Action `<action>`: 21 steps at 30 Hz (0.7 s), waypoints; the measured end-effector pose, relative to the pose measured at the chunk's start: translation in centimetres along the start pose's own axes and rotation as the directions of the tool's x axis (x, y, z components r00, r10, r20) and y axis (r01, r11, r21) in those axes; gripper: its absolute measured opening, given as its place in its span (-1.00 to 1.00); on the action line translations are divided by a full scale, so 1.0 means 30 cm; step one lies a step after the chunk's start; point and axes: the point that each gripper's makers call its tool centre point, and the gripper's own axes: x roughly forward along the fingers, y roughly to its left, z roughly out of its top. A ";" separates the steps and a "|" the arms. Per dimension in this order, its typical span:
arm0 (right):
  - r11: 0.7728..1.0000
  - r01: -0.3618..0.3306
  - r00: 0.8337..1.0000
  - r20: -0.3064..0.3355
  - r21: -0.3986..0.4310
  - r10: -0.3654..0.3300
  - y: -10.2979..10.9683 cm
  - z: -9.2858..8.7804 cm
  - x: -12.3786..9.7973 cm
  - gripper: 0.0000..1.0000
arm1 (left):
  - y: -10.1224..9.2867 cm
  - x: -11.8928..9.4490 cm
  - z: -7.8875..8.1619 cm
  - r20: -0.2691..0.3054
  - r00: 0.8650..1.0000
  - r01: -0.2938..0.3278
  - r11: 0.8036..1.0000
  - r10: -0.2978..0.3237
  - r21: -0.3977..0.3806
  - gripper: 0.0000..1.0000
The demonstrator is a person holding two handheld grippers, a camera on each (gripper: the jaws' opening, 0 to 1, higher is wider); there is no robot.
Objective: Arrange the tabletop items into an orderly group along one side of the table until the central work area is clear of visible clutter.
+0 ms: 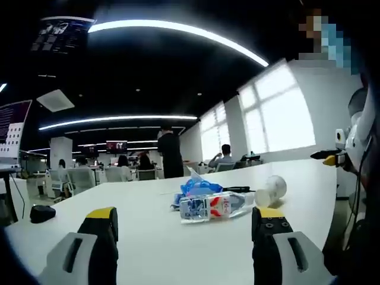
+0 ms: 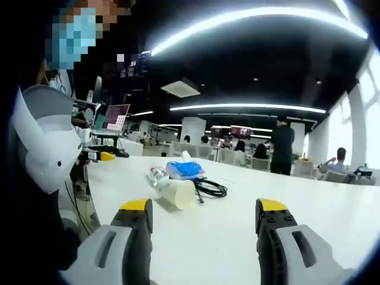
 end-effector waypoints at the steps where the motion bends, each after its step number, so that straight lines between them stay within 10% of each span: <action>1: 1.000 -0.006 1.000 0.006 0.008 0.006 0.002 0.003 0.000 0.35 | 0.002 -0.002 0.005 0.012 1.000 -0.001 1.000 0.001 0.001 0.82; 21: 0.998 0.002 0.999 0.048 0.058 -0.005 -0.005 0.032 0.004 0.37 | -0.021 0.001 0.012 0.019 0.999 0.042 0.999 -0.042 0.017 0.66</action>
